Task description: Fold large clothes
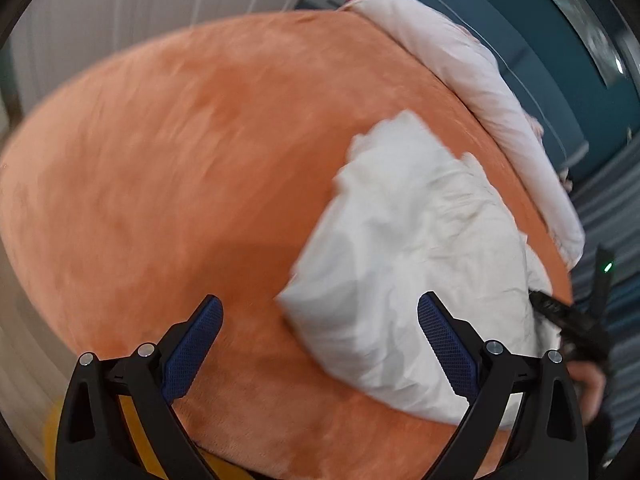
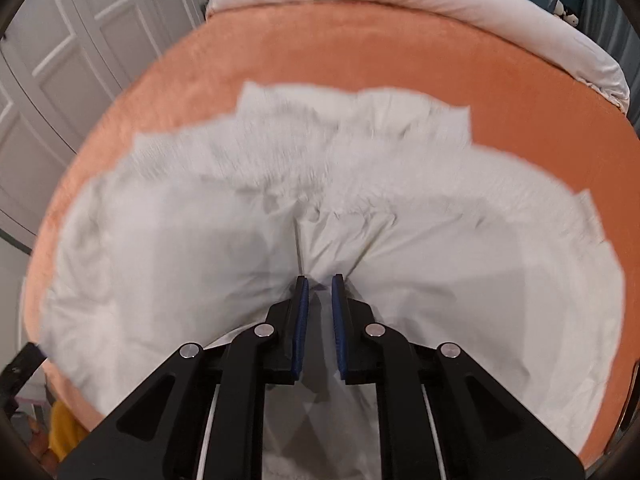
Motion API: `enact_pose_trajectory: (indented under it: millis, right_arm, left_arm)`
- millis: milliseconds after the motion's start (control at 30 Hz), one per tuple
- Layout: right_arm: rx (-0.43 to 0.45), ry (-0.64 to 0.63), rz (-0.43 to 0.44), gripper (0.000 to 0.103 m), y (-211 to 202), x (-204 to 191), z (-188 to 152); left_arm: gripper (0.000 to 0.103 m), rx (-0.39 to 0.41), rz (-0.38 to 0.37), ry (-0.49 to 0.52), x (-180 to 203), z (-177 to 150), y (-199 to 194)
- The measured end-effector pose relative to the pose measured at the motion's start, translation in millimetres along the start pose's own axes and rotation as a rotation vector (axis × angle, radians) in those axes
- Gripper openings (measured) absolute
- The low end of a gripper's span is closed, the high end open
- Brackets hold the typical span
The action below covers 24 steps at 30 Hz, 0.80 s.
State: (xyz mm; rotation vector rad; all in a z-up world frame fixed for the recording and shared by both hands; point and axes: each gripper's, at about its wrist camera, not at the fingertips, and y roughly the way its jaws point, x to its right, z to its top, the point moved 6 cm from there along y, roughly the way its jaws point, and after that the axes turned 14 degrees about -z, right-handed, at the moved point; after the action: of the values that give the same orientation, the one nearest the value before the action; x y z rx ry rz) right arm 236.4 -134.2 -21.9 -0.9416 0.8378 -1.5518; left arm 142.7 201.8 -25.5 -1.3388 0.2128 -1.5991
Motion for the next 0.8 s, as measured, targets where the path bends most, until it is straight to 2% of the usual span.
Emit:
enact_pose_trajectory:
  millis: [133, 333, 367, 400, 433, 500, 533, 633, 700, 800]
  right_arm:
    - [0.016, -0.042, -0.06, 0.01, 4.2, -5.6, -5.2]
    - [0.06, -0.043, -0.081, 0.01, 9.2, -3.4, -11.8]
    - [0.063, -0.043, -0.079, 0.01, 10.0, -4.2, -9.4]
    - [0.066, -0.041, -0.075, 0.01, 10.3, -3.3, -10.5]
    - [0.067, -0.038, -0.069, 0.01, 13.1, -5.3, -8.2]
    - [0.066, -0.027, -0.055, 0.01, 13.8, -3.4, -10.2]
    - [0.067, -0.019, -0.044, 0.01, 14.5, -1.6, -10.8]
    - [0.072, -0.004, -0.024, 0.009, 15.2, -0.4, -11.2]
    - [0.076, 0.014, -0.001, 0.009, 14.7, 1.9, -12.0]
    - [0.062, 0.09, 0.086, 0.009, 4.2, 17.7, -12.7]
  left_arm:
    - [0.096, -0.009, -0.07, -0.097, -17.7, -9.0, 12.9]
    - [0.094, -0.003, -0.111, -0.015, 6.3, -0.2, 41.8]
    - [0.078, -0.009, -0.139, -0.007, 13.9, 2.0, 46.8]
    - [0.069, -0.031, -0.171, -0.003, 22.5, 4.0, 51.9]
    - [0.055, -0.048, -0.195, 0.005, 32.9, 6.5, 56.3]
    - [0.036, -0.036, -0.211, 0.038, 52.3, 10.2, 53.4]
    - [0.017, -0.031, -0.215, 0.076, 64.7, 11.8, 49.3]
    - [0.01, -0.009, -0.263, 0.179, 114.2, 15.5, 26.9]
    - [0.009, 0.009, -0.267, 0.247, 143.4, 14.9, 14.5]
    - [0.009, 0.009, -0.28, 0.31, 183.2, 10.0, 5.3]
